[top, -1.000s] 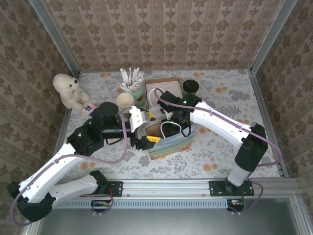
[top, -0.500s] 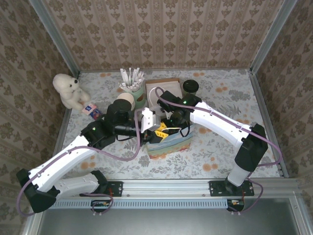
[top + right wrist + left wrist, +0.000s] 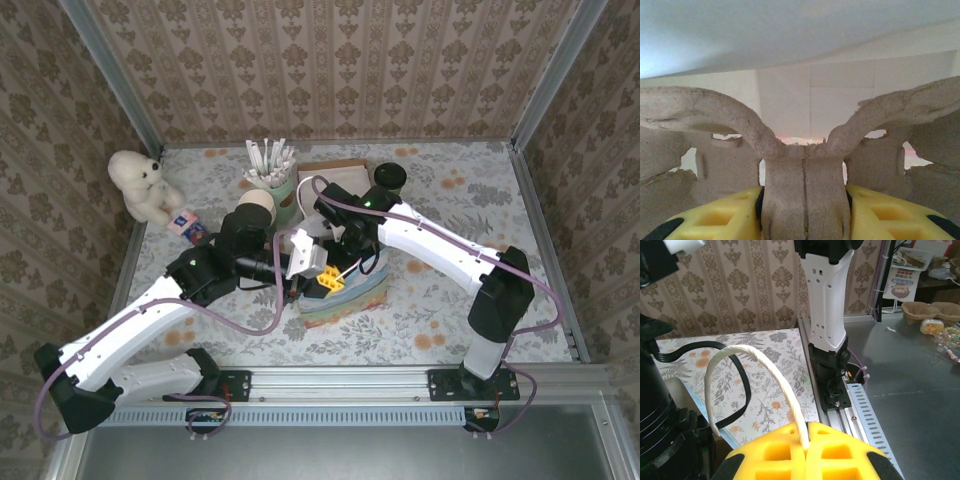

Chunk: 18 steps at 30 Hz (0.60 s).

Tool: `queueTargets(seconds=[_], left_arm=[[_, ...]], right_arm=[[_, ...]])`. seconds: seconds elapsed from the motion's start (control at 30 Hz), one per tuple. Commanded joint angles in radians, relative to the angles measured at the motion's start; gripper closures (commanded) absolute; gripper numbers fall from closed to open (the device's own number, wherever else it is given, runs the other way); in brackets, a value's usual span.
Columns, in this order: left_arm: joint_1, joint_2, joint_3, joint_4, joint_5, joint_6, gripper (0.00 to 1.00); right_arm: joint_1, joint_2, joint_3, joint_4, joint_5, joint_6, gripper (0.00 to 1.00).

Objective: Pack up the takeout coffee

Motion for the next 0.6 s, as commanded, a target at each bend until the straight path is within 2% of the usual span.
queueTargets(seconds=[0.0,0.17,0.27,0.57], left_arm=[[-0.011,-0.01,0.01,0.007,0.089,0.032,1.0],[-0.041,0.079,0.117,-0.139,0.113,0.087,1.0],[-0.043,0.078,0.118,-0.153,0.112,0.114,1.0],[-0.047,0.022,0.094,-0.107,0.127,0.177,1.0]], right_arm=[[0.0,0.037,0.038,-0.072,-0.051,0.017,0.55],[0.0,0.084,0.097,-0.15,-0.084,0.007,0.54],[0.0,0.097,0.12,-0.169,-0.091,0.008,0.55],[0.01,0.041,-0.029,0.015,-0.01,0.126,0.56]])
